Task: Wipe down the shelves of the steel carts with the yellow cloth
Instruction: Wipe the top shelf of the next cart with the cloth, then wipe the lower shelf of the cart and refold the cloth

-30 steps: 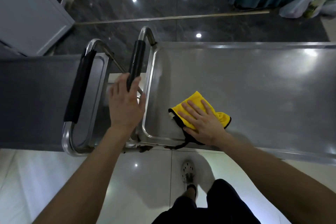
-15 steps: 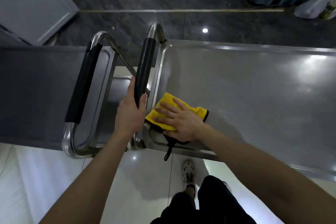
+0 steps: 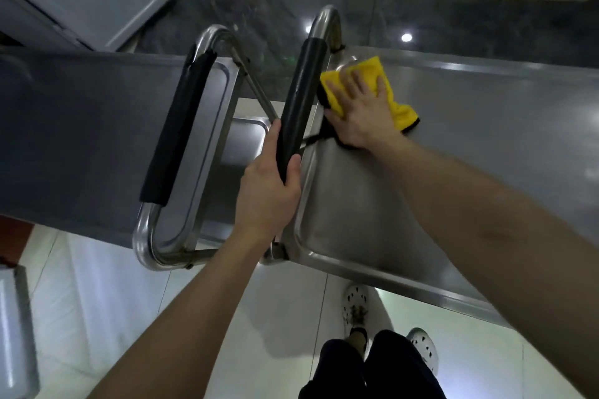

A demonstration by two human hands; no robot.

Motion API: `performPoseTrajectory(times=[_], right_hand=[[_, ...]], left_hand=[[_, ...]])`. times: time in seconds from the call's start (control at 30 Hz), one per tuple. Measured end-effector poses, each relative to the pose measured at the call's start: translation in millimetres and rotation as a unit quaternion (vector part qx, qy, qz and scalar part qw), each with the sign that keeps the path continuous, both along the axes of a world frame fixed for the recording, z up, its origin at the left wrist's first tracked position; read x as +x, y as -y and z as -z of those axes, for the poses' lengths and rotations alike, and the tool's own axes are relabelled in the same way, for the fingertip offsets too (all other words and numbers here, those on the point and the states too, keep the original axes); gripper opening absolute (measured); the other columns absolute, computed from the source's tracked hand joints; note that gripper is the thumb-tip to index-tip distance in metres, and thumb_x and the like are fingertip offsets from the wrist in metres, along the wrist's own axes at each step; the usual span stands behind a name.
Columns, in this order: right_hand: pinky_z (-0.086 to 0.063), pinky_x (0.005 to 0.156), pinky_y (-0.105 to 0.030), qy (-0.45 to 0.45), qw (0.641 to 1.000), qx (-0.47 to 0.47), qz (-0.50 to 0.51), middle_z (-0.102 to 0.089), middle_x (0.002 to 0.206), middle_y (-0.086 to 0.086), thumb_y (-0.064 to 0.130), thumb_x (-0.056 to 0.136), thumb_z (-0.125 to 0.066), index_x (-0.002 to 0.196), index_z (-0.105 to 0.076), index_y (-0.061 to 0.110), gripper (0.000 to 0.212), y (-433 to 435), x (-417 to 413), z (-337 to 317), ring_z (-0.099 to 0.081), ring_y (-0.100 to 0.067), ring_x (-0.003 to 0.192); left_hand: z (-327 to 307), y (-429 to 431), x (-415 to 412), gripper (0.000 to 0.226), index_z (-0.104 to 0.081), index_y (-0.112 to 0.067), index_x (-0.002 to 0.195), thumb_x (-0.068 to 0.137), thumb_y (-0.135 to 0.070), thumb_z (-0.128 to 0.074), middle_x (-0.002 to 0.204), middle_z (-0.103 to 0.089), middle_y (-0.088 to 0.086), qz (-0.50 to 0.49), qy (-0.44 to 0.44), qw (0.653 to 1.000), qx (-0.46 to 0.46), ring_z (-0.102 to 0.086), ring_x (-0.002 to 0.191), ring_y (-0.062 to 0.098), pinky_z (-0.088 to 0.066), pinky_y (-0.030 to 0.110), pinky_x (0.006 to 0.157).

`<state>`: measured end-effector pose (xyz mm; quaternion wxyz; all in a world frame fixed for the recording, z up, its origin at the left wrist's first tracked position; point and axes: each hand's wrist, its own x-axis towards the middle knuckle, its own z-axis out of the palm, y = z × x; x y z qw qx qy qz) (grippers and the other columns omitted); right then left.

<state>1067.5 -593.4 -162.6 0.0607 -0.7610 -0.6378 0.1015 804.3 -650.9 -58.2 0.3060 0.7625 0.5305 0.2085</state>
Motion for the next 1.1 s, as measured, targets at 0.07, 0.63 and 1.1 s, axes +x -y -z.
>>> performPoseTrajectory(times=[0.07,0.63,1.1], right_hand=[[-0.008,0.127,-0.071,0.002,0.999,0.011,-0.035,-0.026,0.177,-0.005,0.068,0.106,-0.027,0.169,-0.028,0.037,0.07,42.6,-29.8,-3.3,-0.017,-0.031,0.165],[-0.051,0.098,-0.045,-0.141,0.968,-0.066,0.197,-0.067,0.122,-0.012,0.042,0.094,-0.067,0.125,-0.065,0.013,0.043,171.5,-59.8,-42.2,-0.058,-0.035,0.12],[-0.052,0.086,-0.042,-0.289,0.949,0.09,0.088,-0.059,0.104,0.012,0.021,0.097,-0.069,0.105,-0.059,0.03,0.016,313.7,-72.6,-145.1,-0.057,-0.014,0.098]], left_hand=[[-3.3,0.3,1.6,0.065,-0.026,-0.038,0.168,0.11,-0.041,-0.055,0.13,-0.072,-0.001,-0.002,-0.002,1.0,0.001,-0.072,0.108,0.017,-0.061,0.032,0.091],[4.0,24.4,2.1,0.027,-0.066,-0.011,0.124,0.109,-0.033,-0.062,0.118,-0.063,0.01,0.073,-0.087,0.928,0.355,-0.058,0.111,0.029,-0.046,0.043,0.098],[-7.4,88.3,-0.4,0.041,-0.071,-0.032,0.102,0.072,-0.034,-0.099,0.105,-0.068,-0.007,0.198,-0.139,0.963,-0.122,-0.067,0.102,0.019,-0.053,0.032,0.079]])
